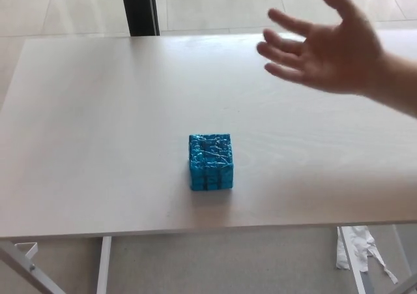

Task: The robot uses its right hand to pick up a cube kept in the middle of the desk infront of it and hands it to a person

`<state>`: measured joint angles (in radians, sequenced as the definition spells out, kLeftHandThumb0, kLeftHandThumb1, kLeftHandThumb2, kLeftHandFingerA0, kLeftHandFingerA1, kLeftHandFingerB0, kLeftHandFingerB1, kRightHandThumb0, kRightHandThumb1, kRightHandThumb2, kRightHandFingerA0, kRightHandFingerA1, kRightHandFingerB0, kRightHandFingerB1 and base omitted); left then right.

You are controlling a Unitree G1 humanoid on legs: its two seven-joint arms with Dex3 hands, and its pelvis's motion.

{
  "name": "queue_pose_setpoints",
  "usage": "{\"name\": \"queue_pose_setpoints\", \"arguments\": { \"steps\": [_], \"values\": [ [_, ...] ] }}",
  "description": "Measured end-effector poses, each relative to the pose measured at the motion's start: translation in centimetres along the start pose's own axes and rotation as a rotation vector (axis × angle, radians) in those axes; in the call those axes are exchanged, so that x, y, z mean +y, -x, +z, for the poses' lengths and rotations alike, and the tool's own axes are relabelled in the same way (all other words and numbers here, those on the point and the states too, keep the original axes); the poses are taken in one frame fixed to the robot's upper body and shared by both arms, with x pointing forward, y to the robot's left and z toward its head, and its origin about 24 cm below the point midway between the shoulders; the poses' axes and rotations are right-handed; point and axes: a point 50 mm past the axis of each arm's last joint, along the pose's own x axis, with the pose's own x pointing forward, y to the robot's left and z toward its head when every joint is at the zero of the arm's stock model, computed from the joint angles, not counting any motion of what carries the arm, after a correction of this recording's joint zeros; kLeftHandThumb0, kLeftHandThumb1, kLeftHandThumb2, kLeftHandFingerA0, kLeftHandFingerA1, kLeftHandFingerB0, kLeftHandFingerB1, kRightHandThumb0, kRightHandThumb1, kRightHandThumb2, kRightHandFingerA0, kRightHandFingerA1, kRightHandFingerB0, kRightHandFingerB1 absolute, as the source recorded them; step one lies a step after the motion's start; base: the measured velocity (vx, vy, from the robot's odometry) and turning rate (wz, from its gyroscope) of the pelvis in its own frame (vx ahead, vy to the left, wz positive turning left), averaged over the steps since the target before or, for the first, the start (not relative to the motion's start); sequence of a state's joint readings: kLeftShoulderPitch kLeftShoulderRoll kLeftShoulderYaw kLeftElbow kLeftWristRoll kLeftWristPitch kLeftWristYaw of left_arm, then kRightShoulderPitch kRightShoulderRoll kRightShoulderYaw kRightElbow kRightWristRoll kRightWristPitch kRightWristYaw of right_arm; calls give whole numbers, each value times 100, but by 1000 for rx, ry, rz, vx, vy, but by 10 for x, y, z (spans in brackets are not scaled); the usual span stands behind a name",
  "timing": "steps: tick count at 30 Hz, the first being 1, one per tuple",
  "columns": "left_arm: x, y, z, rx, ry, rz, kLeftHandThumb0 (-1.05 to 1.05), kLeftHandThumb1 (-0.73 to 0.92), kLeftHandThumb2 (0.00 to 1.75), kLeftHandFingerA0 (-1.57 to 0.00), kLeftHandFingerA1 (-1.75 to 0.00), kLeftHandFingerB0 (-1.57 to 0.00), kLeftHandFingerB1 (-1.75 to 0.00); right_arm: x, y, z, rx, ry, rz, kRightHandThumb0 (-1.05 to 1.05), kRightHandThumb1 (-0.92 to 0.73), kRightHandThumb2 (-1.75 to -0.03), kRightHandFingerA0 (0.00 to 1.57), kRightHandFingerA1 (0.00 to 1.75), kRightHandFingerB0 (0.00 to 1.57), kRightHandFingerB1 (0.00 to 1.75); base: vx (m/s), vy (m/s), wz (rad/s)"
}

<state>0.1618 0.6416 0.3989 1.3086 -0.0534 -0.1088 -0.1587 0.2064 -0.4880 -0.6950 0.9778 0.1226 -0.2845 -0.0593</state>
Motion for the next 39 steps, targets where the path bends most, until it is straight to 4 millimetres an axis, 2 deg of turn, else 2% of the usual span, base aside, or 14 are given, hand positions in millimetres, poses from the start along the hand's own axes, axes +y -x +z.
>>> {"name": "queue_pose_setpoints", "arguments": {
  "steps": [6, 7, 12, 13, 14, 15, 17, 21, 22, 24, 28, 29, 38, 39],
  "values": [
    [2, 0, 3, -21, 52, 11, -63, 48, 89, -49, -65, -52, -56, -1, -5, 42, -189, -109, -50, -56, -60, -58, 38, 49, 32, 32, 0, 0, 0],
    [2, 0, 4, -23, 55, 11, -60, 55, 57, -51, -64, -61, -44, -1, -5, 51, -230, -125, -46, -64, -56, -57, 52, 47, 35, 34, 0, 0, 0],
    [1, 0, 4, -22, 59, 9, -66, 47, 88, -45, -61, -57, -57, 4, -2, 92, -394, -169, -16, -69, -49, -56, 54, 44, 40, 36, 0, 0, 0],
    [0, 0, 3, -22, 60, 8, -65, 47, 88, -46, -62, -56, -57, 6, -1, 101, -430, -180, -6, -73, -39, -79, 47, 49, 35, 47, 0, 0, 0],
    [0, -1, 3, -21, 60, 7, -64, 47, 88, -48, -63, -56, -57, 9, 0, 110, -464, -189, 5, -69, -53, -56, 44, 41, 35, 33, 0, 0, 0],
    [0, -1, 3, -21, 61, 7, -55, 56, 57, -48, -53, -61, -44, 12, 1, 119, -495, -197, 17, -65, -55, -57, 39, 44, 31, 31, 0, 0, 0],
    [-1, -1, 3, -21, 63, 5, -54, 57, 57, -52, -54, -58, -43, 19, 5, 136, -561, -211, 47, -63, -53, -56, 28, 45, 27, 30, 0, 0, 0],
    [-2, -1, 2, -20, 66, 3, -56, 52, 60, -54, -55, -55, -43, 43, 19, 180, -715, -244, 141, -62, -54, -57, 18, 43, 19, 28, 0, 0, 0],
    [-2, -1, 2, -20, 66, 3, -53, 57, 57, -53, -52, -55, -41, 50, 23, 190, -751, -251, 168, -36, -31, -91, 5, 54, 0, 48, 0, 0, 0],
    [-3, -1, 2, -19, 66, 2, -53, 56, 57, -51, -53, -56, -42, 64, 34, 211, -823, -267, 230, -69, -51, -57, 20, 50, 23, 34, 0, 0, 0],
    [-3, -1, 2, -18, 66, 1, -52, 57, 57, -47, -52, -57, -42, 101, 64, 251, -965, -294, 389, -69, -52, -57, 14, 43, 22, 31, 0, 0, 0],
    [-3, -1, 2, -18, 66, 0, -52, 56, 57, -46, -53, -57, -42, 112, 74, 260, -1000, -300, 437, -75, -45, -82, 8, 51, 13, 42, 0, 0, 0],
    [-4, -1, 1, -15, 61, -2, -48, 60, 58, -53, -52, -57, -42, 196, 148, 296, -1148, -253, 793, -81, -60, -59, 13, 51, 22, 34, 0, 0, 0],
    [-4, -1, 1, -15, 59, -3, -46, 60, 58, -54, -52, -54, -42, 202, 154, 297, -1158, -242, 820, -83, -47, -86, 11, 56, 15, 44, 0, 0, 0]
  ]
}}
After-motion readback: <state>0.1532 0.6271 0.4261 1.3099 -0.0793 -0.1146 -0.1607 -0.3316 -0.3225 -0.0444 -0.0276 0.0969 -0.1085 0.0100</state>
